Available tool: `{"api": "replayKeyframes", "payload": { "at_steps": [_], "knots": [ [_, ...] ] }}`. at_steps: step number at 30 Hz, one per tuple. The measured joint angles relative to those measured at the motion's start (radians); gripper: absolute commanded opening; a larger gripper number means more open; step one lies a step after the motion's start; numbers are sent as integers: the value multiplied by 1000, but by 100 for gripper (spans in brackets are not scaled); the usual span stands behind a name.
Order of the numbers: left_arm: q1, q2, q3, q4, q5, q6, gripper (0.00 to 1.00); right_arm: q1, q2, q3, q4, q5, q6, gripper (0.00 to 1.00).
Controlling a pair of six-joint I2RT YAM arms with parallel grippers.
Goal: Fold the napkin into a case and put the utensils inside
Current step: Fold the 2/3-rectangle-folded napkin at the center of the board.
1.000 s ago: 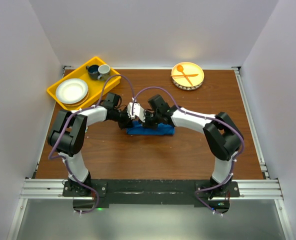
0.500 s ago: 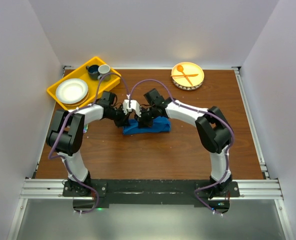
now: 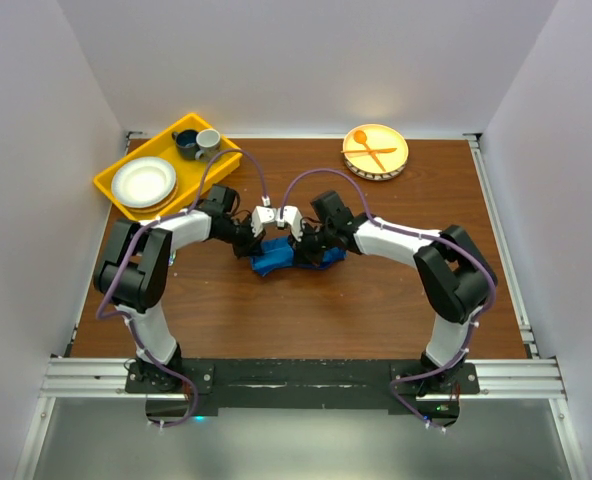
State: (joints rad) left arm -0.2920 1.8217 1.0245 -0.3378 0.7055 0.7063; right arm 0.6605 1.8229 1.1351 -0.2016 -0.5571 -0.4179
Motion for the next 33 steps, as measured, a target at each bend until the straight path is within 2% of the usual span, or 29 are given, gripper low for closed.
{"api": "replayKeyframes", "payload": {
  "at_steps": [2,4,5,7,11,16,20,24,30,33],
  "knots": [
    [-2,0,0,-5,7,21,0,-1,-4,-5,13,21,7,2],
    [-3,0,0,-9,11,34,0,0,-5,-10,19,29,6,11],
    [-3,0,0,-10,13,41,0,0,-6,-12,21,32,6,23],
    [-3,0,-1,-11,14,48,0,1,-10,-13,22,43,4,34],
    [-3,0,-1,-14,17,59,0,2,-11,-6,2,70,-34,42],
    [-3,0,-1,-18,21,72,0,2,-41,0,-70,122,-163,53],
    [-3,1,-1,-20,24,72,0,2,-137,-93,-135,132,-286,58],
    [-3,2,-1,-20,26,72,0,7,-153,-107,-189,120,-352,59],
    [-3,2,-1,-20,27,72,0,33,-122,-89,-204,119,-395,58],
    [-3,2,-1,-20,27,72,0,54,-120,-92,-194,122,-415,54]
  ]
}}
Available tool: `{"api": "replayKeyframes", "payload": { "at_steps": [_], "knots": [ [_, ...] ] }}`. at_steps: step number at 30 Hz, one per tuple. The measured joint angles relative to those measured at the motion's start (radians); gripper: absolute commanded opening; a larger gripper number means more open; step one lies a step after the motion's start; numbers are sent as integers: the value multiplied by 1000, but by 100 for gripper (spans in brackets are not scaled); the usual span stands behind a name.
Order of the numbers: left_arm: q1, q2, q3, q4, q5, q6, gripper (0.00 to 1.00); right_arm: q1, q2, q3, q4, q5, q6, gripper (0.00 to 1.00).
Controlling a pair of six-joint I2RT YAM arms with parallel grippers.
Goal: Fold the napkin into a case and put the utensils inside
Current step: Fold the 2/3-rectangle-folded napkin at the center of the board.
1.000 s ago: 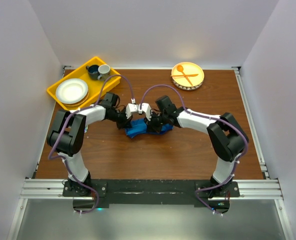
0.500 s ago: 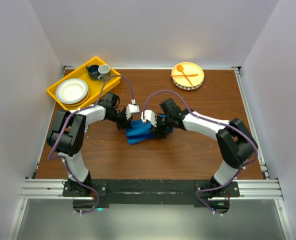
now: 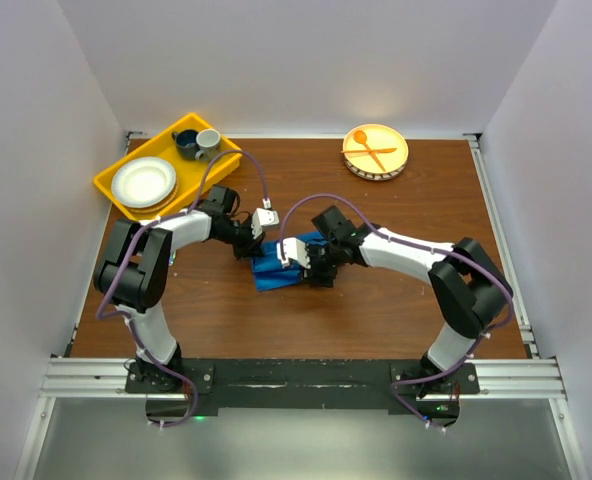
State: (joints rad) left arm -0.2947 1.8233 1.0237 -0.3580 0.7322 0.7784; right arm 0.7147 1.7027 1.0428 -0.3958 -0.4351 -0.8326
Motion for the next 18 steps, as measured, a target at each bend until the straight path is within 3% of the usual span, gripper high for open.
{"api": "replayKeyframes", "payload": {
  "at_steps": [2,3,5,7,9,18],
  "knots": [
    [0,0,0,0,0,0,0,12,1,-5,17,5,-14,49],
    [0,0,0,0,0,0,0,16,2,-6,20,8,-21,39],
    [0,0,0,0,0,0,0,23,12,-6,35,21,-32,29],
    [0,0,0,0,0,0,0,25,24,-6,47,31,-40,9],
    [0,0,0,0,0,0,0,24,33,-6,54,37,-47,0],
    [0,0,1,-4,2,3,0,6,45,55,48,21,22,0]
  ]
}}
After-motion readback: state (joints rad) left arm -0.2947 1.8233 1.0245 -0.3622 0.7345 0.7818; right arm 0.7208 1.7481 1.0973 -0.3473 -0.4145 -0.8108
